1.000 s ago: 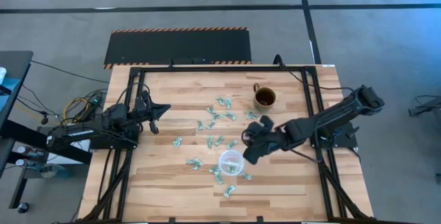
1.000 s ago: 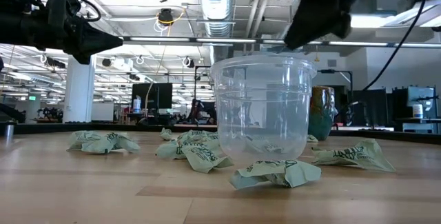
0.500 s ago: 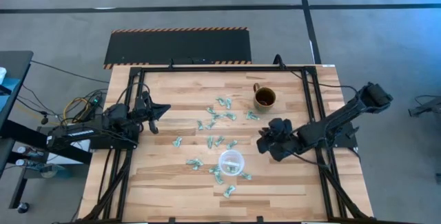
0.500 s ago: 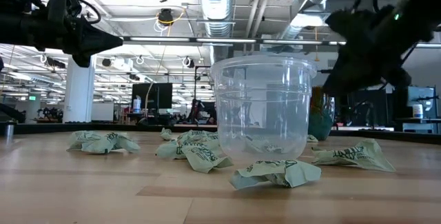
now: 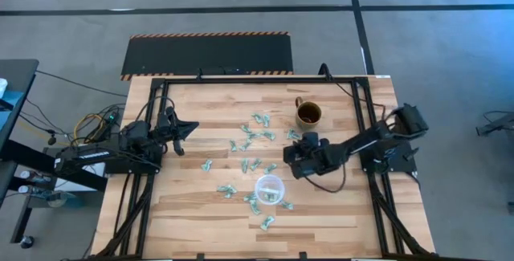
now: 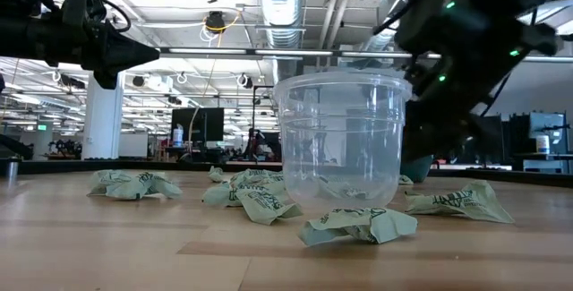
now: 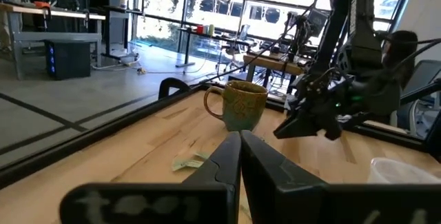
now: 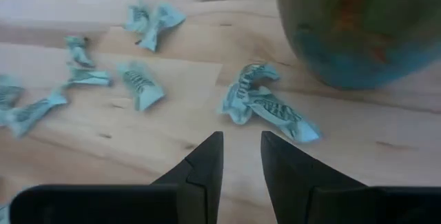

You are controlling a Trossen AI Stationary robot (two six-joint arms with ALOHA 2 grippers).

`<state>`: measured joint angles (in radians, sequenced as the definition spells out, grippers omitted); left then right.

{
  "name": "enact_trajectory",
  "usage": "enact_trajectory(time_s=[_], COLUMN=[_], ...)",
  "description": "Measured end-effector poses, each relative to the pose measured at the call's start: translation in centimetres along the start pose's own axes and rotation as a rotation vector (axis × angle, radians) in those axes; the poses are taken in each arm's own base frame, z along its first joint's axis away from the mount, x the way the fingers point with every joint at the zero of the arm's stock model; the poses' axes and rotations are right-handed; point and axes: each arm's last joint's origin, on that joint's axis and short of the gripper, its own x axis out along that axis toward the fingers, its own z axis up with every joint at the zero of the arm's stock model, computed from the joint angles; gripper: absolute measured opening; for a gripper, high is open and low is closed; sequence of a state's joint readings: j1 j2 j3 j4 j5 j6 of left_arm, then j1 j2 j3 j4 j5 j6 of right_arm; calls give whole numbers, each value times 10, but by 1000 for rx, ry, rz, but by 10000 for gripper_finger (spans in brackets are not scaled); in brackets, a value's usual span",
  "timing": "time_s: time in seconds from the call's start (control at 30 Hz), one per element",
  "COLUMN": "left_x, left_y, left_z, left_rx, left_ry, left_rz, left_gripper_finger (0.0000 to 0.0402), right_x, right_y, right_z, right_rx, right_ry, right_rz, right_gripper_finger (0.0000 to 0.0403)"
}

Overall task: Pick and place Stevia / Truvia into bins
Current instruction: Put the green stevia packet into the transparent container

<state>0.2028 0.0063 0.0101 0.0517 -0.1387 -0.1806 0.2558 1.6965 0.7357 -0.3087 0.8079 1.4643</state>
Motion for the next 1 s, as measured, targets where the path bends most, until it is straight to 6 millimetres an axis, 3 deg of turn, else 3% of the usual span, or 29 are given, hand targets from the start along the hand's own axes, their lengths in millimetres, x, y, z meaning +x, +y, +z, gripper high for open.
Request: enact_trajectory(time_s=[0.23, 0.67, 1.0], left_x=[0, 0, 0], left_y=[0, 0, 0], left_z=[0, 0, 0], left_rx=[-33, -52, -67], left_ry=[0, -2, -4], left_rz=[0, -1, -2], left_gripper_finger=[0, 0, 0], right_x=[17, 32, 42], right_y=[4, 7, 4], right_z=[12, 30, 38], right_rx=[44, 122, 107], right_ry=[52, 106, 159], right_rz=[-41, -2, -8], right_gripper_finger=[109, 245, 235])
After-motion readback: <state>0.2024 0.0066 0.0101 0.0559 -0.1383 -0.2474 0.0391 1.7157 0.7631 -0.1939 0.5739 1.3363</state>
